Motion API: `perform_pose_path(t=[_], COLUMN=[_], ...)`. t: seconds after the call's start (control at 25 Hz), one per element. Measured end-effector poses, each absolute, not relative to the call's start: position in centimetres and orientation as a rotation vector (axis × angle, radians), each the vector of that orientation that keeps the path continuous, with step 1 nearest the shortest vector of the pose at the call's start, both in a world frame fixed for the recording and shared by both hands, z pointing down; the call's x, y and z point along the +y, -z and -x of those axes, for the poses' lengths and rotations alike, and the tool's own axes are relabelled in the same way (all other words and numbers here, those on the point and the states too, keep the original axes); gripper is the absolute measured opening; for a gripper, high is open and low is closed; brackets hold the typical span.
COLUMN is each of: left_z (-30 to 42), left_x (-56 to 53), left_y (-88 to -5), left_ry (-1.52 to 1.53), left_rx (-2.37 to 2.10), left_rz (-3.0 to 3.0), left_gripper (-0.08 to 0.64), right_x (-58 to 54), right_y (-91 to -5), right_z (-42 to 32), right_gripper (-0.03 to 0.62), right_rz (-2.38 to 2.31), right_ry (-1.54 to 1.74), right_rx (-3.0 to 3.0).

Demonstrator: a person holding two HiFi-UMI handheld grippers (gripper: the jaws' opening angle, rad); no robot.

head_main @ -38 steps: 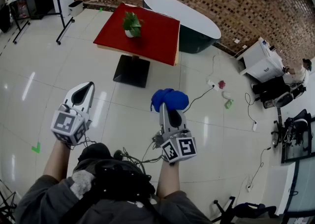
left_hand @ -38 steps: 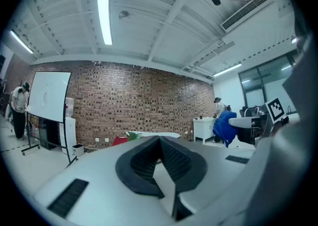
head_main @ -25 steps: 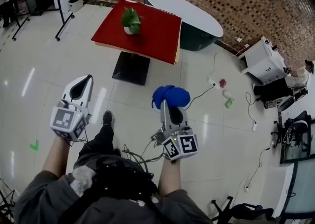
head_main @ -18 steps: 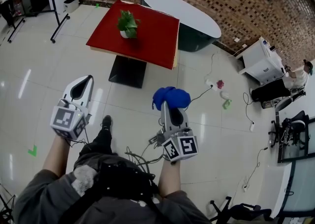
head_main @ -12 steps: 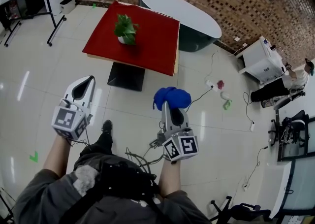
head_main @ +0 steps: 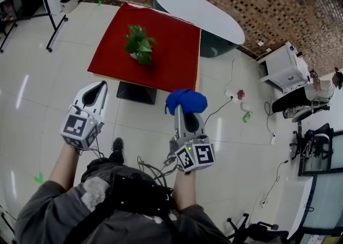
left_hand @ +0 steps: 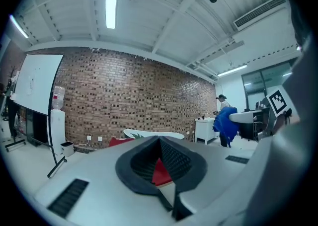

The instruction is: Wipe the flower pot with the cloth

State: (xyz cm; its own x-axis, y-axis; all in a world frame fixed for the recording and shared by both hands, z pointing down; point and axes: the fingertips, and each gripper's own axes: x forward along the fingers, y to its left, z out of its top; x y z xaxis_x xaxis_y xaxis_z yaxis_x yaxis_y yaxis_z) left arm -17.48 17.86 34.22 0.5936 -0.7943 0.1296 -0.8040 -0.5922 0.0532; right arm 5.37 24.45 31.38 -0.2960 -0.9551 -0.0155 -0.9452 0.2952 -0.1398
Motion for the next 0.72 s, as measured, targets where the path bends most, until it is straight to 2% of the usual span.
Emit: perform_pose_path(t=[0.72], left_z=[16.5], left_x=[5.1], left_y=[-38.3], left_ry=[-0.202], left_rx=[-1.222], left_rz=[-2.727], left_gripper=[0.026], right_x=[10.1], right_y=[-31.1], right_z=[-2.7], right_gripper=[0.066], right_rz=[1.769], right_ry=[0.149], right_rx=[2.47])
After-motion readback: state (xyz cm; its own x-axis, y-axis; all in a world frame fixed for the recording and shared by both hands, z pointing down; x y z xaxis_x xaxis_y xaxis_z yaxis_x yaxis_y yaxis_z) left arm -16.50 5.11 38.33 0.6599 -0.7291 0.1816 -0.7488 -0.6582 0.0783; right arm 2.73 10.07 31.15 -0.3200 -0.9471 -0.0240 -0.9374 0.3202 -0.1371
